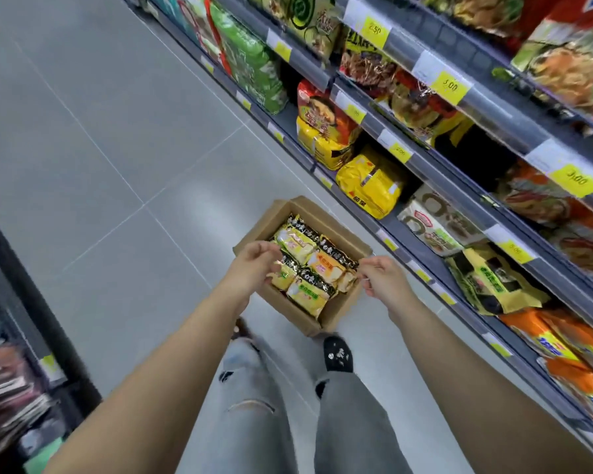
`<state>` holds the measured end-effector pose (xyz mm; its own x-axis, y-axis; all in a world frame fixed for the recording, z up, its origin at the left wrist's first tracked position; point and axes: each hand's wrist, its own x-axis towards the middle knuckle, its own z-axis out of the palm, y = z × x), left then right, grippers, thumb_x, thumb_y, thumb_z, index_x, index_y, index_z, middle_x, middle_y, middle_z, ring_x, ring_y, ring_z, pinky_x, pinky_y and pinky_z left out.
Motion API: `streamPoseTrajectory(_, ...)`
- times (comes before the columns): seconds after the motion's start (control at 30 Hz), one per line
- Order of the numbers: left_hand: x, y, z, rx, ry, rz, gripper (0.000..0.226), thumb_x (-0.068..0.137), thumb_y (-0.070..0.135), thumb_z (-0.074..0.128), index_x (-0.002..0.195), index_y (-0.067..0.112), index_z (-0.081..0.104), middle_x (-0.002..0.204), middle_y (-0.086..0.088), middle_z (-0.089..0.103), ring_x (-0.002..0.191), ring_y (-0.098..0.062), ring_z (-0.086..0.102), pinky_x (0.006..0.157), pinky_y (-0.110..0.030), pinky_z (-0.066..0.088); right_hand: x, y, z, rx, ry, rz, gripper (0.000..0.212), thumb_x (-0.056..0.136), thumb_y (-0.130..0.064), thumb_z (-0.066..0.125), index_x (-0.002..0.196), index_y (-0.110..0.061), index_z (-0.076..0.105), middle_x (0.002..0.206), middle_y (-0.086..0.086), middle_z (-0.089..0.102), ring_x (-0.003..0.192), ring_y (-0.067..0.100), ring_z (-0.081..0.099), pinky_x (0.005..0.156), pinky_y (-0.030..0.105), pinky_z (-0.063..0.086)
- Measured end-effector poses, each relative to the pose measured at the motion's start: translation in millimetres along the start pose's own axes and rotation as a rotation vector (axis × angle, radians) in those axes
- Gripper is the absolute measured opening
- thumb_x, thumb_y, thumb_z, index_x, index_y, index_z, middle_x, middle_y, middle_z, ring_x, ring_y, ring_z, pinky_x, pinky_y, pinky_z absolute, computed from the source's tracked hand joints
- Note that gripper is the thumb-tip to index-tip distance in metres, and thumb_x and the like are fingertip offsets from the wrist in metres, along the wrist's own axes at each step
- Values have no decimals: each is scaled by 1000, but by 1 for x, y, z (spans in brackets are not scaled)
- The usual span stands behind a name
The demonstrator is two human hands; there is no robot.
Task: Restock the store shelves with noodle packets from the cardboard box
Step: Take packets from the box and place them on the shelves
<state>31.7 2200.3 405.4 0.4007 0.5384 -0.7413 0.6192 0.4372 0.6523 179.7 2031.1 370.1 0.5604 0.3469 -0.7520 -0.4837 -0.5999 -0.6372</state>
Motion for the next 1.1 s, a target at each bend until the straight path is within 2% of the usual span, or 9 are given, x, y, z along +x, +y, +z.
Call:
streamPoseTrajectory(0.2,115,15,-24,217,-176,-90,6,92,16,55,97,19,58,90,1,63,74,-11,59,77,-30,48,77,8,48,135,179,132,6,93,-14,53,97,-14,57,65,-1,51,53,10,43,49,18,37)
streamPoseTrajectory(0.3,189,11,-30,400,-294,-79,9,93,16,53,87,22,56,81,1,60,68,-11,55,66,-27,43,125,37,75,180,293,175,5,91,-11,54,94,-14,57,66,-1,50,52,10,43,40,10,35)
streamPoseTrajectory(0.4,271,-9,-23,551,-331,-55,9,92,16,56,86,23,59,77,2,60,63,-12,53,64,-27,47,175,78,108,250,430,235,7,90,-10,56,95,-15,58,77,-2,55,57,12,48,50,17,42)
streamPoseTrajectory(0.47,322,-32,-12,595,-307,-50,7,89,18,59,95,20,63,80,2,62,71,-15,57,75,-28,48,212,111,128,252,458,252,13,90,-14,56,103,-12,59,75,1,57,61,17,51,59,29,45)
streamPoseTrajectory(0.53,369,-64,0,645,-333,-44,20,88,19,60,108,17,61,80,3,60,70,-14,54,67,-28,44,247,140,147,251,485,257,11,91,-16,55,102,-15,57,73,-2,57,65,21,52,64,35,46)
streamPoseTrajectory(0.7,470,-149,32,863,-381,12,36,91,22,56,123,9,46,106,-2,58,63,-8,50,53,-20,39,324,207,183,281,585,194,19,93,-12,52,109,-22,47,79,-10,52,63,11,48,61,27,41)
streamPoseTrajectory(0.8,515,-186,46,935,-320,93,65,82,24,64,138,11,34,131,-12,51,103,-22,59,82,-34,52,355,244,194,298,649,184,32,92,-12,53,122,-21,46,98,-2,54,73,10,53,59,23,41)
streamPoseTrajectory(0.87,535,-200,52,974,-250,93,79,82,28,65,145,17,19,136,-9,45,120,-28,50,99,-42,45,367,261,195,261,694,189,39,91,-13,54,128,-19,43,112,-1,49,89,14,55,70,26,43)
streamPoseTrajectory(1.1,559,-213,65,1096,-186,54,88,74,52,71,143,19,28,143,-11,36,131,-32,38,108,-45,36,382,294,172,62,807,194,49,84,-14,61,128,-6,42,122,11,44,111,24,48,95,38,44)
